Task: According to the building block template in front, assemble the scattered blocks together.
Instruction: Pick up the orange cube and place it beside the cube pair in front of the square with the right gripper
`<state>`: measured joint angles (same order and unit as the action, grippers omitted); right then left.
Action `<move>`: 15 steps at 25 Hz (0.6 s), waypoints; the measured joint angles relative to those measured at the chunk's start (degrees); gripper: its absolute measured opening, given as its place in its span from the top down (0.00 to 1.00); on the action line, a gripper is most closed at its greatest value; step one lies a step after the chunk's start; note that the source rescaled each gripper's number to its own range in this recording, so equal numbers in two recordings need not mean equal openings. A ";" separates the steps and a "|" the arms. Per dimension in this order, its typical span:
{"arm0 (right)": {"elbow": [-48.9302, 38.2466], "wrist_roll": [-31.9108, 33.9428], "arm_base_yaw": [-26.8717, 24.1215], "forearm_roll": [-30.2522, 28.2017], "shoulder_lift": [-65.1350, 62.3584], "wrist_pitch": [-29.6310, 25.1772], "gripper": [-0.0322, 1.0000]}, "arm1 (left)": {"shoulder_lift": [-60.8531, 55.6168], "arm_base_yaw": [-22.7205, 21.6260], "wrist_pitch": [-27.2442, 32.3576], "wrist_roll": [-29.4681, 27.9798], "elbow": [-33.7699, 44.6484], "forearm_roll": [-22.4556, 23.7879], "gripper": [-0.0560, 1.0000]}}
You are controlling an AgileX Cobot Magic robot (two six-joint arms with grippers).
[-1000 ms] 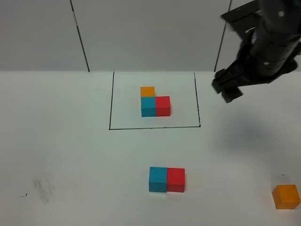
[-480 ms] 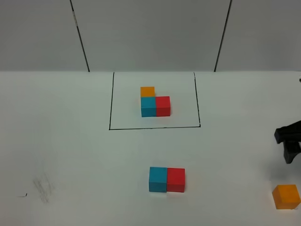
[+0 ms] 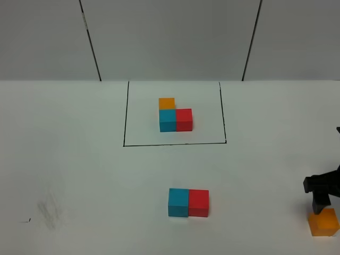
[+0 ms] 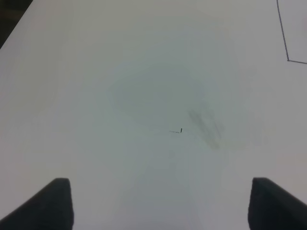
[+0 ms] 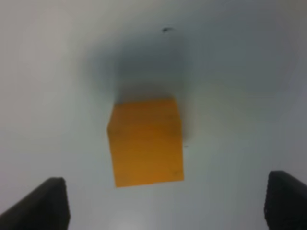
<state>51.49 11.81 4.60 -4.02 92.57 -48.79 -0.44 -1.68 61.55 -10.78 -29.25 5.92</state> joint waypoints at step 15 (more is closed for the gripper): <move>-6.24 0.15 -0.08 0.28 0.32 11.56 0.14 | 0.00 0.00 0.00 -0.05 0.00 0.00 0.17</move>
<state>45.25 11.95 4.52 -3.75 92.89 -37.22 -0.44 -1.68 61.55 -10.82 -29.25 5.92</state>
